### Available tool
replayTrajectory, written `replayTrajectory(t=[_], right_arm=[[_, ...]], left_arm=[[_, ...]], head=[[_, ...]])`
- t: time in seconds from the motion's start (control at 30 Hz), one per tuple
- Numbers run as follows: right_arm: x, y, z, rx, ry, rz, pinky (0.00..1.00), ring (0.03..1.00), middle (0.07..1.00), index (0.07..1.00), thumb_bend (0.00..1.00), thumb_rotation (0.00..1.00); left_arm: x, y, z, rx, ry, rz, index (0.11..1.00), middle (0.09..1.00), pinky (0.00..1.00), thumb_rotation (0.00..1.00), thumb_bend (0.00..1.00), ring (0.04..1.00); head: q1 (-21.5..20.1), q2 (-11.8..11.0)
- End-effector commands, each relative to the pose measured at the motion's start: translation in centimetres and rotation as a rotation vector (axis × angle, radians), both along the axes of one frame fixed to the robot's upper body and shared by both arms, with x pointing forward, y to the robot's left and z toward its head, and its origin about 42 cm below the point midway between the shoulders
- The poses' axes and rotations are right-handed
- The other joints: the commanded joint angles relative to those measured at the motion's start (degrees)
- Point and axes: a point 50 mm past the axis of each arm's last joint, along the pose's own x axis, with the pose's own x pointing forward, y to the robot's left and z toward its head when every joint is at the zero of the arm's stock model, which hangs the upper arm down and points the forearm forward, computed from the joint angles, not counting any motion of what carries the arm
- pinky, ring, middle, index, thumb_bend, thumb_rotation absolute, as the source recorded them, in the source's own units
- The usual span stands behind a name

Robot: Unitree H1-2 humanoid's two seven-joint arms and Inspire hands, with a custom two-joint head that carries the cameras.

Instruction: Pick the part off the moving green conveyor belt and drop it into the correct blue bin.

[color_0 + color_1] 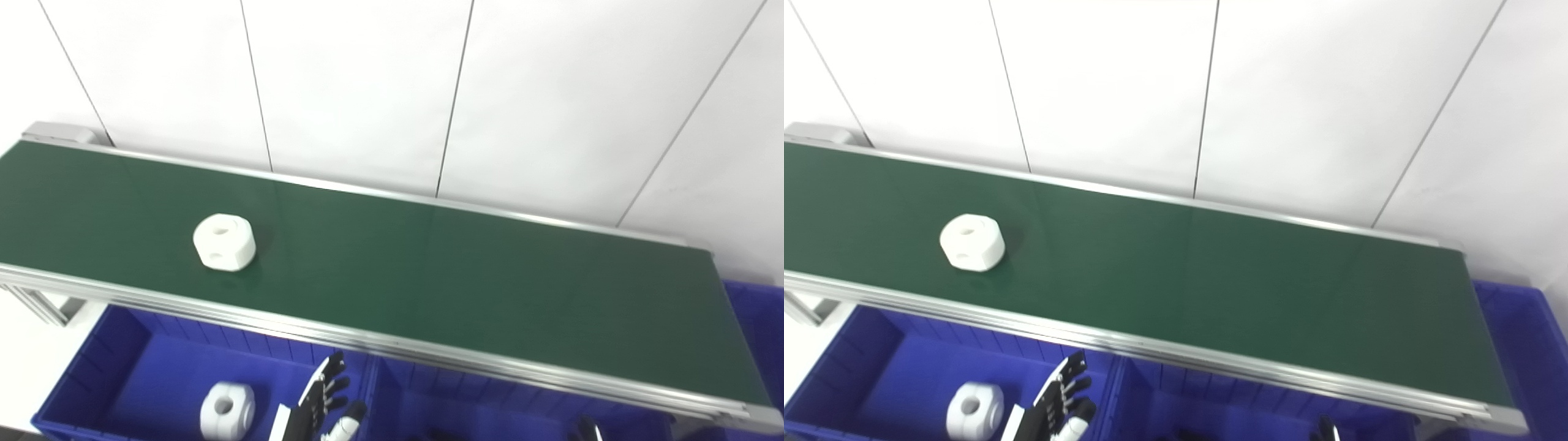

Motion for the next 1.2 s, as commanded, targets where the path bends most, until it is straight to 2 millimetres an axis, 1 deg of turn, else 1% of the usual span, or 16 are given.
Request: replayTrajectory(t=[0.0, 0.1, 0.2, 0.27, 0.33, 0.37, 0.4, 0.5, 0.53, 0.63, 0.73, 0.8, 0.87, 0.97, 1.1, 1.17], right_arm=[[0.5, -0.2, 0.6, 0.000, -0.074, 0.009, 1.00, 0.968, 0.979, 0.962, 0.53, 1.00], [0.6, -0.2, 0.4, -0.002, -0.066, 0.009, 1.00, 0.968, 0.979, 0.962, 0.53, 1.00], [0.6, -0.1, 0.1, -0.008, -0.056, 0.019, 1.00, 0.970, 0.983, 0.968, 0.51, 1.00], [0.6, 0.0, 0.0, -0.012, -0.053, 0.022, 1.00, 0.970, 0.984, 0.973, 0.51, 1.00], [0.7, 0.2, 0.0, -0.015, -0.051, 0.023, 0.99, 0.958, 0.977, 0.970, 0.49, 1.00], [0.7, 0.2, 0.0, -0.015, -0.051, 0.024, 0.99, 0.957, 0.976, 0.970, 0.49, 1.00], [0.8, 0.3, -0.1, -0.014, -0.051, 0.025, 0.98, 0.952, 0.973, 0.970, 0.48, 1.00], [0.9, 0.6, 0.0, -0.005, -0.055, 0.023, 0.96, 0.945, 0.966, 0.964, 0.48, 1.00], [1.0, 0.7, 0.0, -0.001, -0.055, 0.022, 0.96, 0.944, 0.964, 0.964, 0.47, 1.00], [1.2, 0.9, -0.1, -0.002, -0.054, 0.030, 0.95, 0.937, 0.961, 0.962, 0.47, 1.00], [1.4, 1.0, -0.1, -0.006, -0.055, 0.037, 0.95, 0.938, 0.964, 0.965, 0.47, 1.00], [1.5, 1.1, -0.2, -0.003, -0.056, 0.039, 0.95, 0.939, 0.964, 0.965, 0.47, 1.00], [1.6, 1.2, -0.1, 0.006, -0.058, 0.036, 0.96, 0.940, 0.964, 0.963, 0.47, 1.00], [1.8, 1.3, -0.2, 0.014, -0.060, 0.033, 0.96, 0.933, 0.956, 0.963, 0.45, 1.00], [2.0, 1.5, -0.1, 0.013, -0.062, 0.032, 0.95, 0.922, 0.945, 0.952, 0.43, 1.00], [2.0, 1.7, 0.0, 0.012, -0.065, 0.033, 0.94, 0.918, 0.943, 0.950, 0.42, 1.00]], left_arm=[[0.7, -2.4, 0.7, -0.063, -0.032, 0.005, 0.896, 0.909, 0.76, 0.69, 0.69, 0.865], [0.8, -2.3, 1.1, -0.055, -0.096, -0.007, 0.886, 0.898, 0.74, 0.67, 0.71, 0.855], [1.2, -1.7, 2.1, -0.029, -0.231, -0.033, 0.869, 0.875, 0.76, 0.61, 0.68, 0.851], [1.8, -1.0, 3.4, 0.012, -0.317, -0.048, 0.858, 0.861, 0.78, 0.57, 0.68, 0.850], [2.4, -0.3, 4.7, 0.056, -0.380, -0.057, 0.842, 0.819, 0.73, 0.53, 0.71, 0.810], [3.1, 0.6, 5.7, 0.091, -0.431, -0.094, 0.840, 0.813, 0.73, 0.53, 0.72, 0.804], [3.6, 1.2, 6.4, 0.114, -0.464, -0.121, 0.791, 0.778, 0.71, 0.49, 0.76, 0.781], [6.5, 4.4, 9.0, 0.332, -0.545, -0.244, 0.743, 0.725, 0.70, 0.47, 0.85, 0.733], [7.3, 5.2, 9.6, 0.394, -0.556, -0.273, 0.729, 0.732, 0.65, 0.50, 0.87, 0.727], [10.8, 8.2, 12.1, 0.609, -0.595, -0.377, 0.729, 0.736, 0.60, 0.51, 0.88, 0.711], [14.5, 10.2, 15.1, 0.785, -0.615, -0.456, 0.722, 0.731, 0.59, 0.44, 0.89, 0.686], [16.4, 10.8, 16.5, 0.871, -0.611, -0.492, 0.723, 0.738, 0.64, 0.39, 0.87, 0.707], [17.7, 11.1, 17.0, 0.924, -0.607, -0.510, 0.723, 0.745, 0.67, 0.37, 0.87, 0.726], [20.9, 12.0, 17.3, 1.024, -0.627, -0.556, 0.719, 0.746, 0.72, 0.36, 0.85, 0.743], [23.7, 12.7, 17.0, 1.086, -0.630, -0.608, 0.712, 0.755, 0.75, 0.34, 0.86, 0.767], [25.1, 13.1, 16.7, 1.106, -0.629, -0.630, 0.713, 0.758, 0.74, 0.36, 0.87, 0.768]], head=[[-0.01, -0.22], [-0.26, -0.97], [-0.66, -1.73], [-0.98, -1.91], [-1.11, -1.87], [-1.12, -1.81], [-1.12, -1.80], [-1.20, -1.83], [-1.22, -1.85], [-1.71, -1.98], [-1.93, -2.03], [-2.03, -1.97], [-2.09, -1.87], [-2.10, -1.87], [-2.47, -1.73], [-2.70, -1.57]])
